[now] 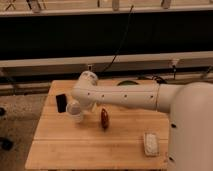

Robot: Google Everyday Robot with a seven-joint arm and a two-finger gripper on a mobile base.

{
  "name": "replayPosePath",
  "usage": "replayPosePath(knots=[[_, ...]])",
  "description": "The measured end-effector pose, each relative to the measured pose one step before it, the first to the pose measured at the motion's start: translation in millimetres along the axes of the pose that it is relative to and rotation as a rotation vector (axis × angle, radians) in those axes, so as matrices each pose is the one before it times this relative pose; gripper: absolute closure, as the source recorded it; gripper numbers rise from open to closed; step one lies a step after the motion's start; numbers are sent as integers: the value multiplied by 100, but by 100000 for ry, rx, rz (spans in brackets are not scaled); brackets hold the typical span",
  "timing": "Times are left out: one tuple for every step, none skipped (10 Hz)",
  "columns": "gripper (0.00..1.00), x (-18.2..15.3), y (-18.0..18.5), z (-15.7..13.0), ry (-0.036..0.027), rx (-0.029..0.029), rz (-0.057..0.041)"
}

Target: Pick up the ceramic cup

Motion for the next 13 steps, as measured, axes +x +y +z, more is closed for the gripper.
replayPosePath(knots=[[20, 10, -63, 61, -153, 109, -377], [20, 30, -26, 56, -199, 69, -326], [20, 45, -38, 10, -127, 112, -300], [20, -12, 33, 60, -193, -58, -123], [20, 17, -59, 21, -122, 109, -284], [20, 32, 24, 32, -65, -17, -114], [20, -22, -71, 43, -180, 140, -238], [20, 36, -22, 70, -85, 39, -405], [20, 26, -15, 46, -175, 103, -243], [20, -31, -16, 43, -256, 36, -162], [20, 58, 3, 45, -20, 61, -230], [20, 47, 21, 64, -128, 31, -221], [20, -23, -20, 61, -174, 53, -187]])
